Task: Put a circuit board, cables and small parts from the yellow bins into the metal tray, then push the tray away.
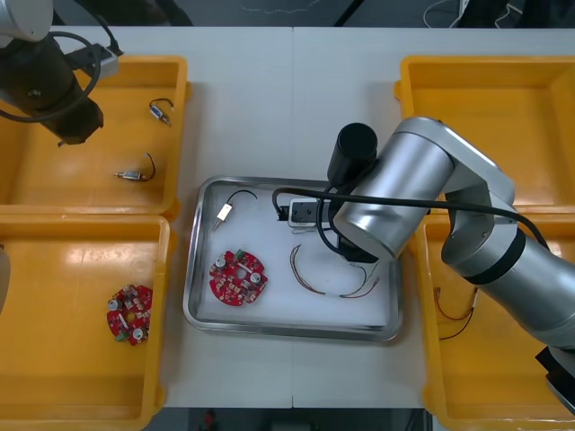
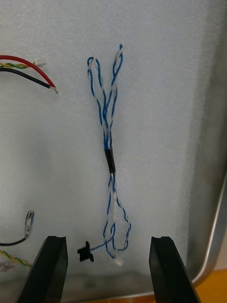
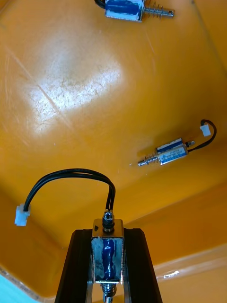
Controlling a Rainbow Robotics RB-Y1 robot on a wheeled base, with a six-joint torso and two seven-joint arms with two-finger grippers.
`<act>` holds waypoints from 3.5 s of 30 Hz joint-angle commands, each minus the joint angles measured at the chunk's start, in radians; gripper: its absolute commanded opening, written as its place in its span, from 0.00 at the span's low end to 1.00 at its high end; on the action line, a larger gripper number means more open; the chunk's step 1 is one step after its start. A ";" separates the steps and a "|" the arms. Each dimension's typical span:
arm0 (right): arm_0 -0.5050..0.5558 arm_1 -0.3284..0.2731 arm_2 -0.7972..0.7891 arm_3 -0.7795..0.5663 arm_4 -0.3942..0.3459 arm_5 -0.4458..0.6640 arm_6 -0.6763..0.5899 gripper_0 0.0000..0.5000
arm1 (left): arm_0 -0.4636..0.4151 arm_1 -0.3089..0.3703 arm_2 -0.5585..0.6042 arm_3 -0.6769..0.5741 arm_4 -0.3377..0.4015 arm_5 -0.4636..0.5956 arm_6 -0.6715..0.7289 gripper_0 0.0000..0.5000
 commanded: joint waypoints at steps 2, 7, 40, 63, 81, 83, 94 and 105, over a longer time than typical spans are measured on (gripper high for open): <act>0.007 0.056 -0.169 -0.132 -0.010 0.165 -0.017 1.00 | 0.009 -0.013 0.026 -0.093 -0.033 0.028 0.121 0.00; 0.001 0.077 -0.283 -0.185 -0.022 0.169 -0.041 1.00 | 0.015 -0.033 0.026 -0.134 -0.032 0.028 0.188 0.00; 0.257 -0.210 -0.998 -0.383 -0.317 0.169 -0.673 1.00 | 0.044 -0.183 -0.324 -0.449 0.083 0.028 0.874 0.00; 0.559 -0.164 -1.151 -0.391 -0.340 0.169 -0.710 1.00 | 0.072 -0.248 -0.644 -0.332 0.099 0.001 1.155 0.01; 0.613 -0.133 -1.102 -0.397 -0.317 0.169 -0.725 1.00 | 0.087 -0.249 -0.729 -0.192 0.054 -0.204 1.189 0.00; 0.613 -0.131 -1.097 -0.397 -0.317 0.169 -0.725 1.00 | 0.087 -0.249 -0.742 -0.177 0.043 -0.227 1.193 0.00; 0.616 -0.131 -1.087 -0.397 -0.310 0.169 -0.727 1.00 | 0.095 -0.249 -0.749 -0.171 0.036 -0.253 1.212 1.00; 0.612 -0.136 -1.070 -0.446 -0.327 0.169 -0.716 1.00 | 0.096 -0.240 -0.670 -0.330 0.033 -0.082 1.219 1.00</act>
